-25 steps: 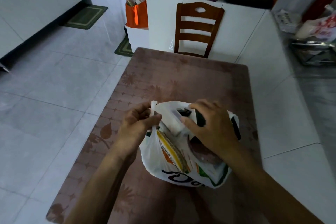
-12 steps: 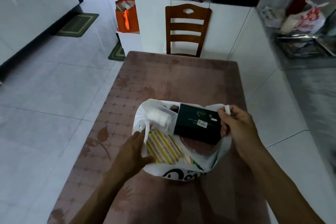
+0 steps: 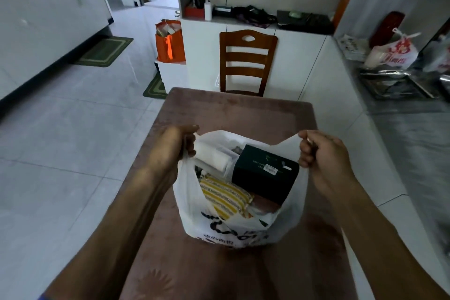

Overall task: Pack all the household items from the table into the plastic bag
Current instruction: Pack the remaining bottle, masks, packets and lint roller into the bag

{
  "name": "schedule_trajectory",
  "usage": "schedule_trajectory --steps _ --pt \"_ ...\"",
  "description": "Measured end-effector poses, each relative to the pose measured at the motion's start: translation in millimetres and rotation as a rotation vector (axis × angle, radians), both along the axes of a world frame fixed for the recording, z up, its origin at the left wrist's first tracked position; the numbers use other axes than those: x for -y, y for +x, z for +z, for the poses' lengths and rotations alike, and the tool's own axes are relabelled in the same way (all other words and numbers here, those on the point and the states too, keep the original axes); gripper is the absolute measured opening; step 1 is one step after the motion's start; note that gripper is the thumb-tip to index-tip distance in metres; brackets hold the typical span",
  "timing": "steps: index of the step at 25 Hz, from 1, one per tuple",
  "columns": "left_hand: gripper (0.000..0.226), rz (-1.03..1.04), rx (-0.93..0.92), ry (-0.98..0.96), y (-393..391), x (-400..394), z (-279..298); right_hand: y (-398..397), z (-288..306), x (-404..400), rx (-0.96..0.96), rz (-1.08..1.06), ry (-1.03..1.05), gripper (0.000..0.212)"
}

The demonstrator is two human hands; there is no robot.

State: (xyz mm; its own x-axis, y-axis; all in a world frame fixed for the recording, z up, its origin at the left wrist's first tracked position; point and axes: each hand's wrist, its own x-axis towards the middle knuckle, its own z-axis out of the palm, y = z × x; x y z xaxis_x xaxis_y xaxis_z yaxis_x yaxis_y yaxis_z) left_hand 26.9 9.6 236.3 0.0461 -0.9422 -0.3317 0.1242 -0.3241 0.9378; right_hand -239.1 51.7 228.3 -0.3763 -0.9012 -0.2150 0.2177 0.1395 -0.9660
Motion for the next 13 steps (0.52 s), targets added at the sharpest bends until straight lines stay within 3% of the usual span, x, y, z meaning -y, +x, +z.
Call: schedule_trajectory --steps 4,9,13 --pt "0.021 -0.094 0.063 -0.048 2.2 56.5 20.4 -8.5 19.5 37.6 -0.023 -0.031 -0.013 0.019" --pt "0.003 -0.180 0.170 0.015 -14.1 101.7 0.1 -20.2 -4.1 72.2 0.078 -0.106 0.236 0.021" --pt "0.007 -0.205 0.231 0.022 -12.1 123.4 -22.7 -32.1 -14.3 85.1 0.044 -0.074 0.301 0.016"
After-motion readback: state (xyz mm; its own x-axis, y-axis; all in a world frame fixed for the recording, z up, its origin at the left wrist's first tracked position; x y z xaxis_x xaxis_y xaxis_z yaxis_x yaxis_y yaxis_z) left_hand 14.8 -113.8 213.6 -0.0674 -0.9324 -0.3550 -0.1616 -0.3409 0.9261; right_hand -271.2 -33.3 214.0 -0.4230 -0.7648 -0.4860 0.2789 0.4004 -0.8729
